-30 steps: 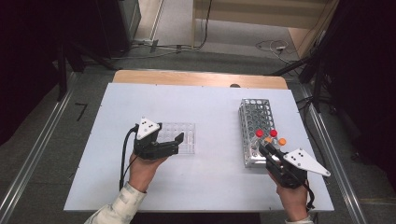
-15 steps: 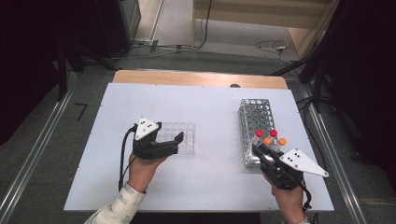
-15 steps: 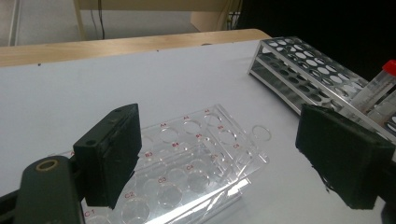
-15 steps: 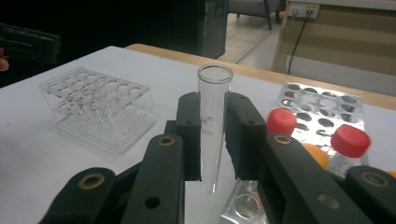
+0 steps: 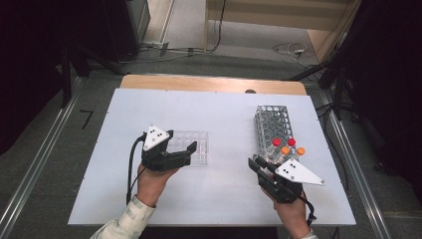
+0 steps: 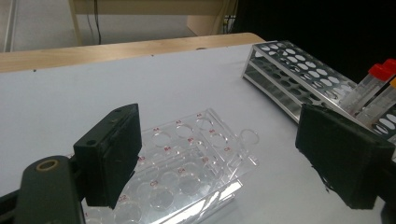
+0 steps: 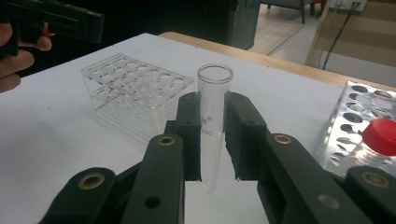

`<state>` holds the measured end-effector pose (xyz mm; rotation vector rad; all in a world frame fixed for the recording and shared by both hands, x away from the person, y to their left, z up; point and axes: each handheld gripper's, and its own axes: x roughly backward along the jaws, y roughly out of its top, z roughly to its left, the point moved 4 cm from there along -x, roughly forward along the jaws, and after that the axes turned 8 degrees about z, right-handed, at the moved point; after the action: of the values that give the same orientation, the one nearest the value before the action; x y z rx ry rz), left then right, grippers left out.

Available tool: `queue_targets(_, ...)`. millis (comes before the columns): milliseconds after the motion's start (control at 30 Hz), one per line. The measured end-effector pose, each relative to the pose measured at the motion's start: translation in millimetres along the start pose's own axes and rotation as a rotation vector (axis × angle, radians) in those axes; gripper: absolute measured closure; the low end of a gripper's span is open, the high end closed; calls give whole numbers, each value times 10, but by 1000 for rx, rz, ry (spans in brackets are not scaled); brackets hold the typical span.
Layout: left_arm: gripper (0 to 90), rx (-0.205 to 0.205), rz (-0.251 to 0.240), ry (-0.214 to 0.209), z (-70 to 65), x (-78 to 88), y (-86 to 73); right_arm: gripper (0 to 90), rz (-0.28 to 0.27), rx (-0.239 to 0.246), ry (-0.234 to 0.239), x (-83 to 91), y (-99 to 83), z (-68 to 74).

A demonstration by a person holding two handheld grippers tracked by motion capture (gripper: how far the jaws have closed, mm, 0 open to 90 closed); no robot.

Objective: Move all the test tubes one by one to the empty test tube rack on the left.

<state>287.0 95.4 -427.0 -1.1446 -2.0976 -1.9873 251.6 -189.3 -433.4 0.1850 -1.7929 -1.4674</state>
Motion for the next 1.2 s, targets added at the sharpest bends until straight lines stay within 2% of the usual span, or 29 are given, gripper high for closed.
queue_targets(267, 157, -20, -3, -23, -92, 21, 15, 736, 23, 18, 44, -151, 11, 143)
queue_targets(500, 160, -42, -3, -64, -224, 53, 32, 736, 49, 52, 80, -330, 9, 301)
queue_targets(867, 190, -104, 57, -149, -551, -46, -66, 736, 81, 61, 108, -524, -2, 417)
queue_targets(933, 222, -115, 63, -174, -600, -57, -83, 736, 84, 68, 117, -549, -1, 449)
queue_targets(967, 316, -120, 64, -192, -621, -60, -93, 736, 86, 76, 125, -573, 3, 493)
queue_targets(1000, 316, -121, 63, -210, -640, -64, -106, 736, 86, 76, 125, -573, 3, 493)
queue_targets(1033, 452, -124, 68, -226, -654, -67, -120, 736, 90, 86, 132, -591, 7, 542)
queue_targets(1067, 452, -128, 76, -244, -664, -73, -133, 736, 90, 86, 132, -591, 7, 542)
queue_targets(1133, 551, -127, 91, -269, -678, -87, -151, 736, 90, 103, 137, -606, 13, 594)
queue_targets(1200, 574, -129, 103, -274, -680, -101, -163, 736, 88, 109, 136, -610, 14, 601)
